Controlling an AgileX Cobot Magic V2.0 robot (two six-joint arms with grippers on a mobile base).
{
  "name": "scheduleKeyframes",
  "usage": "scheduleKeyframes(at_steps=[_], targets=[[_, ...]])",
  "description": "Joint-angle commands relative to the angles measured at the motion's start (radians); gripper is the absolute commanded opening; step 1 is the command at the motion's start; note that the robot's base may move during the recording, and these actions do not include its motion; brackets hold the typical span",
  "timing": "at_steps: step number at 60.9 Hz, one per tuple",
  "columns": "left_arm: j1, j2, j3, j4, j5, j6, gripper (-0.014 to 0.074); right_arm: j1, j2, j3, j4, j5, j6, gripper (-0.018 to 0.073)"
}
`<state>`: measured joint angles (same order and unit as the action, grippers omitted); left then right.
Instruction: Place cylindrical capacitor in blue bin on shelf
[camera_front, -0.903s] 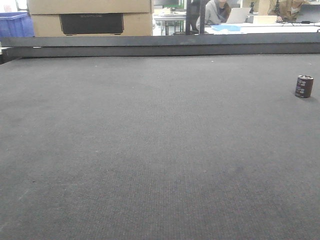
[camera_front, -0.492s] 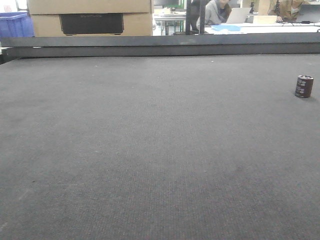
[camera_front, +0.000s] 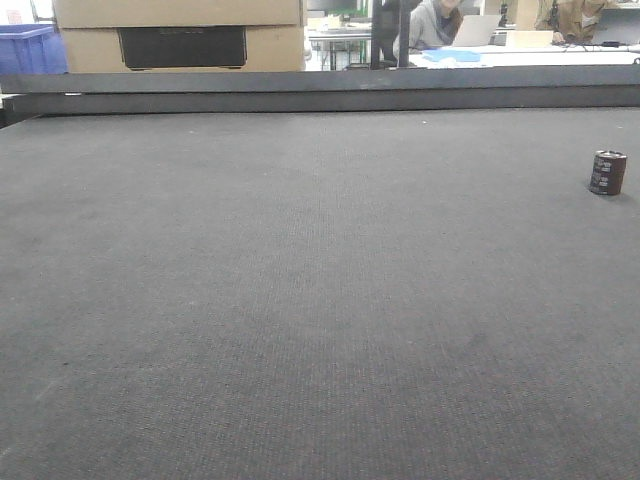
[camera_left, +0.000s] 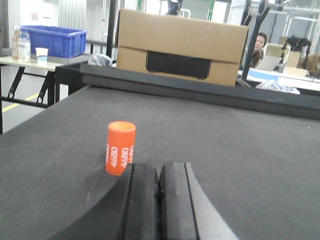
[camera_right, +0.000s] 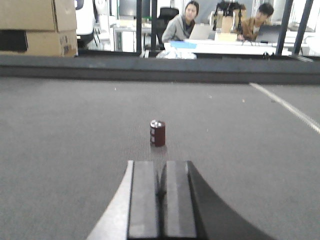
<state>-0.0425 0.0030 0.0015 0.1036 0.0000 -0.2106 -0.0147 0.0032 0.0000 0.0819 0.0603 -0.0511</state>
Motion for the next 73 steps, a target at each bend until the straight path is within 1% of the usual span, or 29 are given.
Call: scheduleKeyframes(at_steps=[1, 5, 8, 11, 15, 19, 22, 25, 28, 29, 30, 31, 33, 34, 36, 37, 39, 42, 43, 50, 52, 56, 64, 69, 73], targets=[[0.001, -0.003, -0.001, -0.004, -0.073, -0.002, -0.0111, -0.001, -0.003, 0.0, -0.001, -0.071, 0.002, -0.011], [0.001, -0.003, -0.001, -0.004, -0.116, -0.002, -0.0111, -0.001, -0.003, 0.0, 0.003, -0.123, 0.002, -0.0111], [0.001, -0.003, -0.009, -0.004, -0.119, -0.002, -0.0111, -0.001, -0.003, -0.008, 0.023, -0.13, 0.002, -0.0111], [0.001, -0.003, -0.05, -0.004, -0.098, -0.002, -0.0111, -0.001, -0.003, -0.057, 0.028, -0.113, 0.002, -0.0111], [0.001, -0.003, -0.131, 0.01, -0.029, -0.002, -0.0111, -0.001, -0.003, -0.161, 0.028, -0.041, 0.002, -0.0111], [0.001, 0.017, -0.221, 0.014, 0.084, -0.002, -0.0111, -0.001, -0.003, -0.285, 0.028, 0.072, 0.002, -0.0104], [0.001, 0.049, -0.292, 0.018, 0.16, -0.002, -0.0111, -0.001, 0.014, -0.357, 0.028, 0.122, 0.002, -0.0074], [0.001, 0.084, -0.359, 0.016, 0.221, -0.002, -0.0104, -0.001, 0.053, -0.428, 0.028, 0.15, 0.002, -0.0011], [0.001, 0.134, -0.422, 0.016, 0.28, -0.002, -0.0065, -0.001, 0.103, -0.486, 0.028, 0.158, 0.002, 0.009], [0.001, 0.147, -0.446, 0.018, 0.299, -0.002, -0.004, -0.001, 0.118, -0.501, 0.028, 0.158, 0.002, 0.0125], [0.001, 0.167, -0.462, 0.018, 0.311, -0.002, -0.0021, -0.001, 0.142, -0.521, 0.028, 0.16, 0.002, 0.018], [0.001, 0.18, -0.485, 0.018, 0.325, -0.002, 0.0011, -0.001, 0.167, -0.539, 0.028, 0.159, 0.002, 0.0236], [0.001, 0.214, -0.512, 0.018, 0.339, -0.002, 0.0059, -0.001, 0.203, -0.56, 0.028, 0.159, 0.002, 0.0309], [0.001, 0.234, -0.53, 0.02, 0.341, -0.002, 0.0098, -0.001, 0.229, -0.573, 0.028, 0.159, 0.002, 0.0359], [0.001, 0.261, -0.552, 0.02, 0.343, -0.002, 0.0155, -0.001, 0.266, -0.591, 0.028, 0.159, 0.002, 0.042], [0.001, 0.274, -0.563, 0.02, 0.343, -0.002, 0.0198, -0.001, 0.293, -0.597, 0.028, 0.159, 0.002, 0.0461], [0.001, 0.305, -0.585, 0.02, 0.346, -0.002, 0.0268, -0.001, 0.337, -0.607, 0.028, 0.157, 0.002, 0.0517], [0.001, 0.341, -0.606, 0.022, 0.346, -0.002, 0.0347, -0.001, 0.389, -0.613, 0.022, 0.132, 0.002, 0.057], [0.001, 0.358, -0.611, 0.022, 0.346, -0.002, 0.0382, -0.001, 0.413, -0.615, 0.019, 0.115, 0.002, 0.0576], [-0.021, 0.414, -0.618, 0.022, 0.333, -0.002, 0.0535, -0.001, 0.542, -0.614, 0.019, 0.031, 0.002, 0.057], [-0.033, 0.424, -0.618, 0.022, 0.333, -0.002, 0.0568, -0.001, 0.587, -0.614, 0.019, 0.017, 0.002, 0.057], [-0.054, 0.438, -0.618, 0.022, 0.333, -0.002, 0.0608, -0.001, 0.673, -0.614, 0.019, 0.005, 0.002, 0.057], [-0.065, 0.454, -0.618, 0.017, 0.333, -0.002, 0.0602, -0.001, 0.856, -0.609, 0.001, -0.06, 0.002, 0.057], [-0.065, 0.454, -0.618, 0.017, 0.333, -0.002, 0.0602, -0.001, 0.979, -0.587, -0.032, -0.19, 0.002, 0.057], [-0.065, 0.454, -0.618, 0.017, 0.333, -0.002, 0.0602, -0.001, 1.073, -0.569, -0.033, -0.312, 0.002, 0.057]])
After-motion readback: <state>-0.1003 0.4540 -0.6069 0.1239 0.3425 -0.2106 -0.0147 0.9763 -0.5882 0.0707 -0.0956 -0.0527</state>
